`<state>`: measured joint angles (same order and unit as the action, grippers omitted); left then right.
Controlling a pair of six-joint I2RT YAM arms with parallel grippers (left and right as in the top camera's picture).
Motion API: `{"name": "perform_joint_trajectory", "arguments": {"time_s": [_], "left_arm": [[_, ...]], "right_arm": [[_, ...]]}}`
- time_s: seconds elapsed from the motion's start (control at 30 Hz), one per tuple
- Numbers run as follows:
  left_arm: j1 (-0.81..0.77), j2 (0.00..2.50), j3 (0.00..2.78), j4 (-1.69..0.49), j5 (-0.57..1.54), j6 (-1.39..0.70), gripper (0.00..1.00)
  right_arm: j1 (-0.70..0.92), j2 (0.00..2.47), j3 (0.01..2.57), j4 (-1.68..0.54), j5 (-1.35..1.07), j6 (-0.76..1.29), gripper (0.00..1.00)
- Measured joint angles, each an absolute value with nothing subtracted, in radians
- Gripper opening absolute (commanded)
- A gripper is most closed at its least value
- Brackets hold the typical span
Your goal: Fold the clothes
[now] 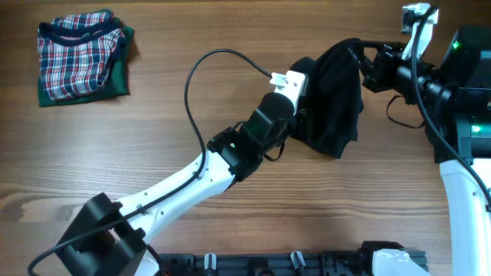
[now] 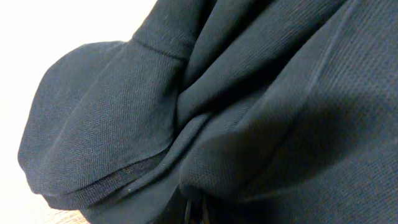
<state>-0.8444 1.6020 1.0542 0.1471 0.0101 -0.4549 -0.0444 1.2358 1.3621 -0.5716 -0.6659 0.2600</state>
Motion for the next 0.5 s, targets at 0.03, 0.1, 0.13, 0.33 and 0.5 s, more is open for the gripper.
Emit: {"name": "perform_joint_trajectory", "arguments": {"time_s": [0.03,0.1,0.13,0.33,0.5], "left_arm": [[-0.844,1.588,1.054,0.125,0.01,-0.455,0.04],[-0.841,1.555,1.06,0.016,-0.006,-0.455,0.04],[-0.833,1.53,1.063,-0.06,-0.021,-0.455,0.04],[-0.719,1.226,1.064,-0.352,-0.081,-0.455,0.04],[-0.717,1.165,1.063,-0.377,-0.077,-0.455,0.04]], "right_arm": [[-0.044,1.236,1.362,-0.572,-0.666,0.26,0.04],[-0.044,1.236,1.362,-0.579,-0.666,0.257,0.04],[-0.044,1.236,1.362,-0.581,-0.667,0.256,0.04],[-0.04,1.237,1.362,-0.576,-0.666,0.256,0.04],[-0.04,1.238,1.362,-0.583,-0.666,0.256,0.04]]}}
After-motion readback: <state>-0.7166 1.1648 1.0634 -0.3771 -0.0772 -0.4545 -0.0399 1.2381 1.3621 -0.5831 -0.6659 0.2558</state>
